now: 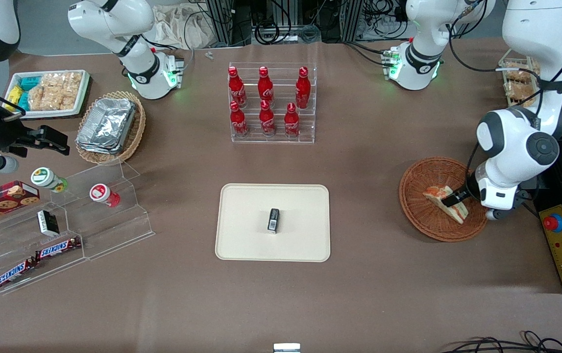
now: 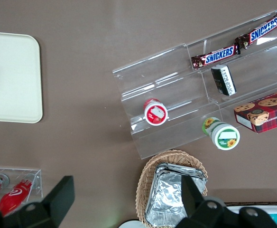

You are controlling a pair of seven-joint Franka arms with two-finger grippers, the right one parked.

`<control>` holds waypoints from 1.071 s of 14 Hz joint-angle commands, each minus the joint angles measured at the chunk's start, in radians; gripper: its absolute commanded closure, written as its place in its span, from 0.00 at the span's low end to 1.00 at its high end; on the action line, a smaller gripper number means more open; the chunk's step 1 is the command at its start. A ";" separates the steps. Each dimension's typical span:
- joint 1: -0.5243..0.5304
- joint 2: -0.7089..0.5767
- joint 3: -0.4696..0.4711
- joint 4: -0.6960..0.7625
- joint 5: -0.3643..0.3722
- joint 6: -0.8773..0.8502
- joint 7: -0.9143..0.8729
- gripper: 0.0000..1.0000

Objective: Place sandwich from basket to tray
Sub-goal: 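Lower the open left gripper over the wrapped sandwich in the basket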

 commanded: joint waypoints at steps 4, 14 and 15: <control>0.001 0.006 0.003 0.003 -0.015 0.000 -0.011 0.00; 0.003 -0.050 0.008 0.072 -0.011 -0.189 -0.032 0.00; 0.004 -0.024 0.008 0.070 -0.011 -0.164 -0.032 0.00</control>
